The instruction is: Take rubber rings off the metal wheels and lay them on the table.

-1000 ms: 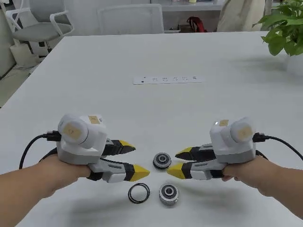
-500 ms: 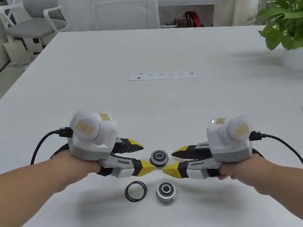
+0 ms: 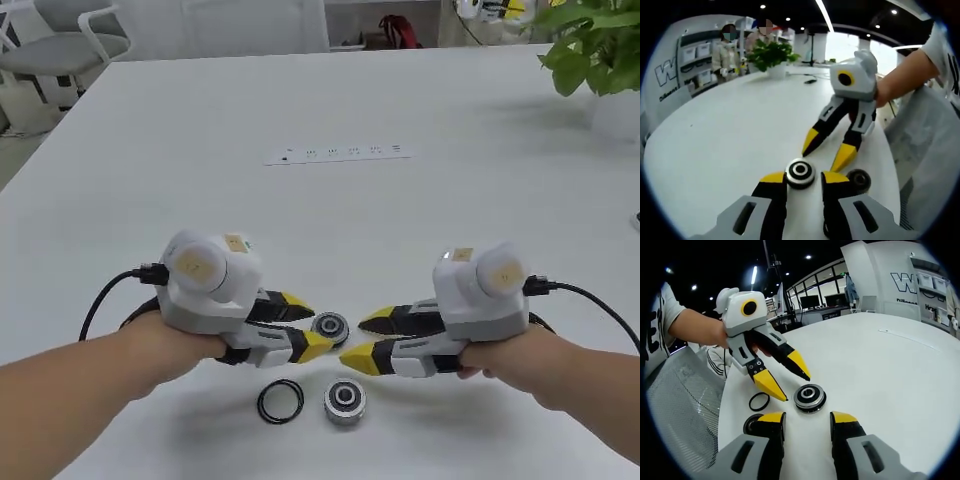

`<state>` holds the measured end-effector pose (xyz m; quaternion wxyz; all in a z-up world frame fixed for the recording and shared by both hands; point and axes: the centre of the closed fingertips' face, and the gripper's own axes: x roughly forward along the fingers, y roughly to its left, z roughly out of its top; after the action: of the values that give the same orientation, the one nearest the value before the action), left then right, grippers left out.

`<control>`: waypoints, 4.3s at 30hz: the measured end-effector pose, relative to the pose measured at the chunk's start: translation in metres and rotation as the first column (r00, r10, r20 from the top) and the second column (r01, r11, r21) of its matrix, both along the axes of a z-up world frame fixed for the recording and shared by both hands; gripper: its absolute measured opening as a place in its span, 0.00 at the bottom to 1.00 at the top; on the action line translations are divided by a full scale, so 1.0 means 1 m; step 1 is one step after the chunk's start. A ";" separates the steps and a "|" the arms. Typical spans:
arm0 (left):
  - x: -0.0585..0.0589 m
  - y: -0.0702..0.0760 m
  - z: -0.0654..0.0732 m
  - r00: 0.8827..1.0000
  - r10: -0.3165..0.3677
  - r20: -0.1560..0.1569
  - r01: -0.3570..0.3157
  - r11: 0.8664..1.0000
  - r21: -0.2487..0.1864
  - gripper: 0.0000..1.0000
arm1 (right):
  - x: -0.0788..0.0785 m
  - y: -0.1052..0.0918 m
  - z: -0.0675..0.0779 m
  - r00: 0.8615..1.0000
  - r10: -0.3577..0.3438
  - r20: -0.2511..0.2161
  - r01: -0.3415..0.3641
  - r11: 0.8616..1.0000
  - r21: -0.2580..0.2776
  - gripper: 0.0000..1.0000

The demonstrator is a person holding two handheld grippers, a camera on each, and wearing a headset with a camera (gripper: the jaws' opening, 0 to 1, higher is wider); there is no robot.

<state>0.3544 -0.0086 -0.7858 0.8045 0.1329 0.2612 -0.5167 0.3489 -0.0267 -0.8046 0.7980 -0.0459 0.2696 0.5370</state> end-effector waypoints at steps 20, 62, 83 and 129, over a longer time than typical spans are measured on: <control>0.008 -0.006 -0.006 0.999 -0.006 0.037 0.005 1.000 0.027 0.15 | 0.002 0.002 0.000 1.000 -0.007 0.003 0.007 1.000 0.013 0.32; 0.008 -0.007 -0.006 0.997 0.039 0.060 -0.040 0.999 0.009 0.13 | 0.008 0.010 0.001 0.994 0.011 0.104 -0.005 0.999 -0.054 0.19; 0.007 -0.006 -0.006 0.997 0.045 0.059 -0.045 0.999 0.003 0.13 | 0.005 0.005 -0.001 0.999 -0.023 0.022 0.023 0.999 -0.022 0.10; 0.008 -0.005 -0.007 0.994 0.082 0.066 -0.084 0.996 0.025 0.12 | 0.013 0.002 0.012 0.974 -0.164 -0.156 0.181 0.979 0.096 0.00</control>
<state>0.3626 -0.0131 -0.7933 0.8314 0.1500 0.2475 -0.4744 0.3622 -0.0246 -0.7929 0.8209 0.0614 0.3007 0.4816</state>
